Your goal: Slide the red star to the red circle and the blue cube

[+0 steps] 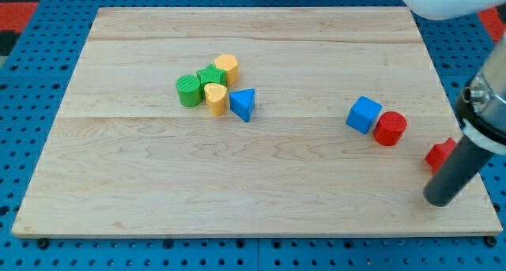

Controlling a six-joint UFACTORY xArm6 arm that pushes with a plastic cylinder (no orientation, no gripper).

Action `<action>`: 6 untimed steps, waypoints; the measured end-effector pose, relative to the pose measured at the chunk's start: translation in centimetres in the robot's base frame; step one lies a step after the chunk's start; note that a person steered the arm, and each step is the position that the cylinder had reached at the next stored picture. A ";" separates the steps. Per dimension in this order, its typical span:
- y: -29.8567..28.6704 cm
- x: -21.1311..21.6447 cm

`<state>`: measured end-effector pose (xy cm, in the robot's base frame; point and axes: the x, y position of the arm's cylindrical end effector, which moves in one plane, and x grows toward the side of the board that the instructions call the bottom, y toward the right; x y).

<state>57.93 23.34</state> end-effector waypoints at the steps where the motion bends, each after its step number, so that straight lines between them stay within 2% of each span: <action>1: 4.8 -1.2; 2: 5.5 -3.3; 4: -9.1 -9.6; 6: -12.8 -13.9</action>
